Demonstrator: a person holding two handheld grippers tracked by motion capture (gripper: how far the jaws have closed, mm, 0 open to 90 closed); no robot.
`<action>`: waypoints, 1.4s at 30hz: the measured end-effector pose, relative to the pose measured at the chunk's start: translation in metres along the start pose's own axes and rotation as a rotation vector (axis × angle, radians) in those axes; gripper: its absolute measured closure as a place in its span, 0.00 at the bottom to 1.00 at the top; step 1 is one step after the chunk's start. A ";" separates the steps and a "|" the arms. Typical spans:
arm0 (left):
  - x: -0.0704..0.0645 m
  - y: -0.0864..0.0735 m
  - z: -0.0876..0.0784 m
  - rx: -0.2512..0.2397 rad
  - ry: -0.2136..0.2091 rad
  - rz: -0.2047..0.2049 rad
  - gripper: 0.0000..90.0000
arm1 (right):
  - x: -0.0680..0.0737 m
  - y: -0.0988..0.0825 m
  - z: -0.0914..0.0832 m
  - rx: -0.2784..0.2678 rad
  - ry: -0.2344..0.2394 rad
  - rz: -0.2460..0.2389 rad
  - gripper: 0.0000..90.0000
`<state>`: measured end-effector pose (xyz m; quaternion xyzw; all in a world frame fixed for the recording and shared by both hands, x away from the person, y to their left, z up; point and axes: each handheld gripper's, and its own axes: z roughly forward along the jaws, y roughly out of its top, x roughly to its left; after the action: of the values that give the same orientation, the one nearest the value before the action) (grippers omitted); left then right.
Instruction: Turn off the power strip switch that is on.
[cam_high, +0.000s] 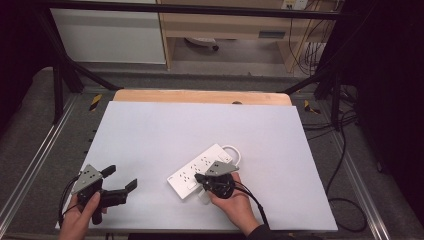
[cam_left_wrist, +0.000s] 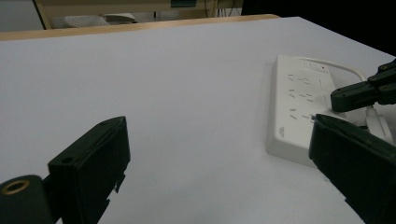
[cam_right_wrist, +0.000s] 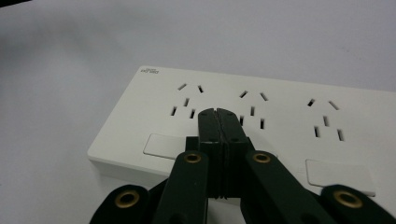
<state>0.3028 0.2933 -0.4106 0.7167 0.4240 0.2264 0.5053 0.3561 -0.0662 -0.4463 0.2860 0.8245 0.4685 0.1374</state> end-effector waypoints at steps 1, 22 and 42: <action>0.000 0.000 0.000 0.000 0.000 0.000 0.06 | 0.000 0.000 0.000 0.000 0.000 0.000 1.00; 0.001 0.000 0.000 0.001 0.004 0.001 0.06 | -0.003 0.003 -0.005 -0.038 -0.003 0.025 0.94; 0.001 0.000 0.000 -0.001 0.005 0.002 0.06 | -0.002 0.008 -0.009 -0.091 -0.026 0.047 0.69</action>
<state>0.3028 0.2941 -0.4104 0.7163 0.4246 0.2289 0.5043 0.3563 -0.0708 -0.4345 0.3049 0.7934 0.5049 0.1501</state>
